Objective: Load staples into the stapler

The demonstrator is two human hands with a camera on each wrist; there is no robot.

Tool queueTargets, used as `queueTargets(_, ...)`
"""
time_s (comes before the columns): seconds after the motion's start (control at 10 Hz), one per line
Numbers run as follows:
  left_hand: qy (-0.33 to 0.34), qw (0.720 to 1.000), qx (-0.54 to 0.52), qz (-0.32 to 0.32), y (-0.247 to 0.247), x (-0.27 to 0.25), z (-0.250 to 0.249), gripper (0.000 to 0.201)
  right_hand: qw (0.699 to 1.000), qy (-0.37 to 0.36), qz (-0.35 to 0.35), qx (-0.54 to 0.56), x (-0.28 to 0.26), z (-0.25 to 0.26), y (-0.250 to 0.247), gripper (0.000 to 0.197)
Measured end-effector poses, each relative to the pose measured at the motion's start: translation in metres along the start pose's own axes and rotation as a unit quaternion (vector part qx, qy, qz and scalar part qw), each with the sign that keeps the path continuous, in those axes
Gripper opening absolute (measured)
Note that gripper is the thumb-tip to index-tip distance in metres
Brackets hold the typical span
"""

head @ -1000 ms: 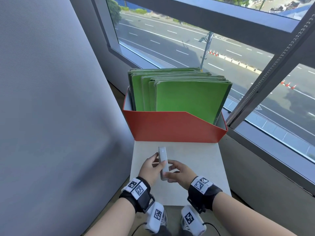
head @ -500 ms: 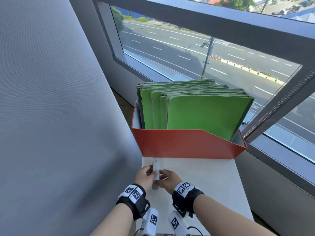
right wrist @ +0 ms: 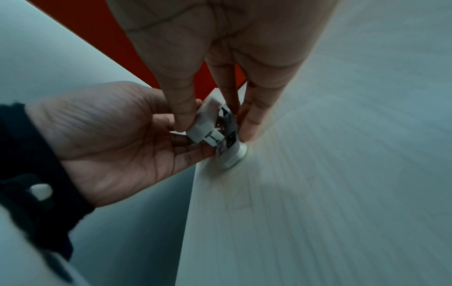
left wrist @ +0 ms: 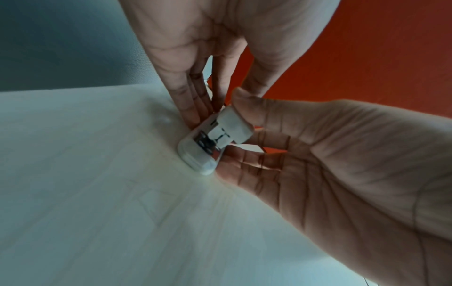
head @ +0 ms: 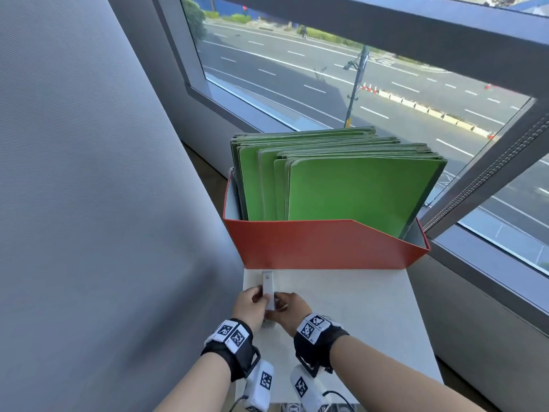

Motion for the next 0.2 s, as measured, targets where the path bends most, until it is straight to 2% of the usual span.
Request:
queueTargets(0.1, 0.014, 1.000, 0.005, -0.008, 0.000, -0.001, -0.004, 0.022, 1.000, 0.013, -0.007, -0.012, -0.001, -0.001, 0.001, 0.018)
queueTargets(0.2, 0.008, 1.000, -0.010, -0.024, 0.001, -0.008, 0.000, 0.020, 1.000, 0.025, -0.014, -0.004, -0.005, -0.004, -0.011, 0.053)
Point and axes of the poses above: each hand's wrist, its own x-axis towards the middle knuckle, its own y-axis out of the palm, z = x × y, the point moved 1 cm from there along x, towards the middle knuckle, and after that the axes turned 7 degrees about x, right-handed, at the moved point
